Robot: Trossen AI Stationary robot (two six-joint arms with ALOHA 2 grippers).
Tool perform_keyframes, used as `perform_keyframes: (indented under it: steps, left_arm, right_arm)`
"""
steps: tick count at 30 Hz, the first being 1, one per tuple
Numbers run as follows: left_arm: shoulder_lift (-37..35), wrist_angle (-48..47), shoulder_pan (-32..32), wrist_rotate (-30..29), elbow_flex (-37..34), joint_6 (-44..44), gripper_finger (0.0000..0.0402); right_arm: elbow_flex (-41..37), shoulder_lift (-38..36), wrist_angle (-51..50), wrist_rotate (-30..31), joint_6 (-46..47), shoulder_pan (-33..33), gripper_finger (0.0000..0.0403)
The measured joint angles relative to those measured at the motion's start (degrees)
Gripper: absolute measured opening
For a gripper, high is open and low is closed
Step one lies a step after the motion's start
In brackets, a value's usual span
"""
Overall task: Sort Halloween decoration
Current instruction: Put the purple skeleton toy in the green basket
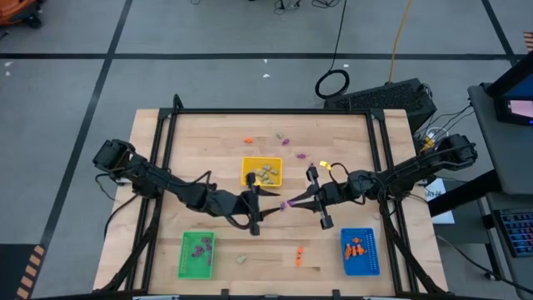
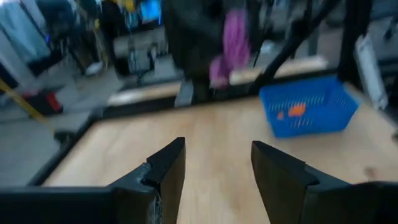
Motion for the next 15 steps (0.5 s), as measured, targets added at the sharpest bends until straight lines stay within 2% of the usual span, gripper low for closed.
perform_keyframes:
  steps: [8, 15]
  left_arm:
    - [-0.04, 8.18, 0.06, 0.84, 0.0, 5.69, 0.0182]
    - [-0.04, 9.78, 0.39, 1.6, 0.0, 5.48, 0.0182]
  right_arm:
    - [0.0, 0.0, 0.0, 0.0, 0.01, 0.0, 0.002]
    - [0.01, 0.02, 0.78, 0.0, -0.8, 0.0, 0.002]
